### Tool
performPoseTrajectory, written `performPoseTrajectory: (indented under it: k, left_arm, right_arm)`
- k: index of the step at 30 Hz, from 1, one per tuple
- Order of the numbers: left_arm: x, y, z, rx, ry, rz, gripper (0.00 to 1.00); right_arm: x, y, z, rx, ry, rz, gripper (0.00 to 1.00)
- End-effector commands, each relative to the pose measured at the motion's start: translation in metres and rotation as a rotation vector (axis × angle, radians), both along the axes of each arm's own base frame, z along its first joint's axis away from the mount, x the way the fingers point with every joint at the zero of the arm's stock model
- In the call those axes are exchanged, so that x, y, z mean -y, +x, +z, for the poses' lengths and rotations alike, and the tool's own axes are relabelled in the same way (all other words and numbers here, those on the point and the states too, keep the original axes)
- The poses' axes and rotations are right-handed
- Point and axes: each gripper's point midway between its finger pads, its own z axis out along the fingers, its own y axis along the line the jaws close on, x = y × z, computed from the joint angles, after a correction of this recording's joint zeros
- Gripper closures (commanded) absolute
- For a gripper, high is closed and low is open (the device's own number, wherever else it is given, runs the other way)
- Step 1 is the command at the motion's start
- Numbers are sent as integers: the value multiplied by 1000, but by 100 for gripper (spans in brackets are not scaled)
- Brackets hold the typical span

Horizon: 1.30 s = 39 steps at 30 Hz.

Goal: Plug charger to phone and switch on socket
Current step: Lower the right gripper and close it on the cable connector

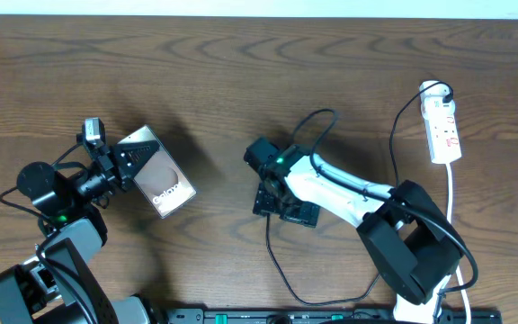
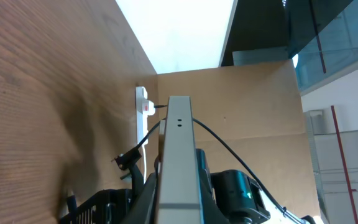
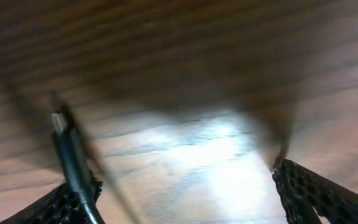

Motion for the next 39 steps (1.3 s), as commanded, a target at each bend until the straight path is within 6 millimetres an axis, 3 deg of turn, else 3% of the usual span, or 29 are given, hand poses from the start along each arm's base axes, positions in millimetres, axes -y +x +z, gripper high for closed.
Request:
performPoseTrajectory:
  k: [1, 9, 14, 18, 26, 32, 37, 39]
  left_arm:
    - [-2, 0, 8, 46, 27, -7, 92]
    - [-2, 0, 8, 46, 27, -6, 93]
    - [-2, 0, 8, 47, 27, -6, 93]
    - [-2, 0, 8, 47, 27, -6, 93]
    - [-1, 0, 8, 47, 28, -10, 93]
    - [-1, 0, 8, 49, 29, -10, 93]
    - [-1, 0, 8, 50, 29, -10, 92]
    - [-1, -1, 8, 50, 29, -10, 93]
  right_arm:
    - [16, 8, -2, 7, -59, -54, 9]
    - [31, 6, -1, -22, -101, -133, 12]
    - [20, 7, -2, -28, -49, -142, 13]
    - [9, 19, -3, 19, 0, -153, 17]
    - [2, 28, -3, 47, 21, -260, 15]
    - [4, 25, -3, 38, 12, -255, 32]
    - [6, 21, -3, 27, 0, -251, 56]
    - [7, 21, -3, 26, -2, -251, 57]
